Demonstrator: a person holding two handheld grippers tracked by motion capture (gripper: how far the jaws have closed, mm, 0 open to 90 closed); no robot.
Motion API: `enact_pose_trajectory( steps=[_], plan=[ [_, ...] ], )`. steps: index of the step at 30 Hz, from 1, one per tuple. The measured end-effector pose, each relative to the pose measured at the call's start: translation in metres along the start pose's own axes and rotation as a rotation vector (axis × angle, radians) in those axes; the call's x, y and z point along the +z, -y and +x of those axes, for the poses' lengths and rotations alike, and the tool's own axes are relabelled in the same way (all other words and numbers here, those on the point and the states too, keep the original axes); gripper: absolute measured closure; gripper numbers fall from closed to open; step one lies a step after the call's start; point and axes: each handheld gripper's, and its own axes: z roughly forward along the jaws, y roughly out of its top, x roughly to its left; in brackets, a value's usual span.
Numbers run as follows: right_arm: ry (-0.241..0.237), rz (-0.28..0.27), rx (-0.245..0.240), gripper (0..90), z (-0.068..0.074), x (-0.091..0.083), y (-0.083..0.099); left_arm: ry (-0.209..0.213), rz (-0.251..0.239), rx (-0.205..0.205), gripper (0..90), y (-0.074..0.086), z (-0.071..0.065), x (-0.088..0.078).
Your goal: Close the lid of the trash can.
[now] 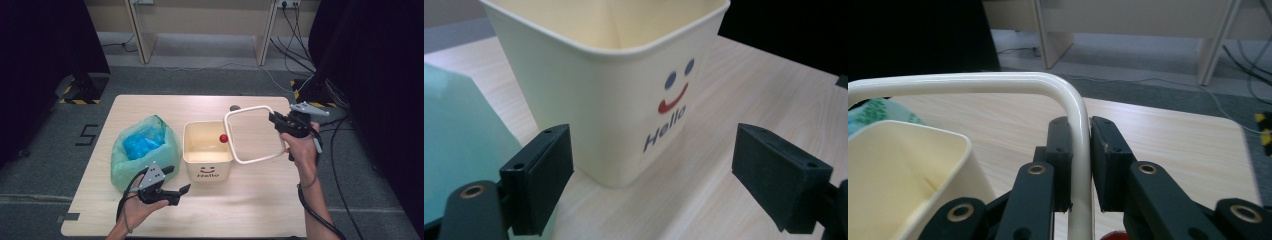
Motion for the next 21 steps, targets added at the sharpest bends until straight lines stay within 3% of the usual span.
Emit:
enact_pose_trajectory(
  steps=[4,12,21],
  plan=[
    [-0.052,0.009,-0.007,79.3,0.023,0.018,-0.008,0.001,-0.024,-0.001,15.9,-0.007,-0.004,0.001],
    [-0.131,0.056,-0.034,79.2,0.071,0.056,-0.012,-0.038,-0.069,0.002,15.2,-0.016,-0.009,0.000],
    [-0.178,0.102,-0.031,79.0,0.096,0.078,-0.009,-0.059,-0.078,0.018,15.1,-0.021,-0.011,0.009]
  ],
)
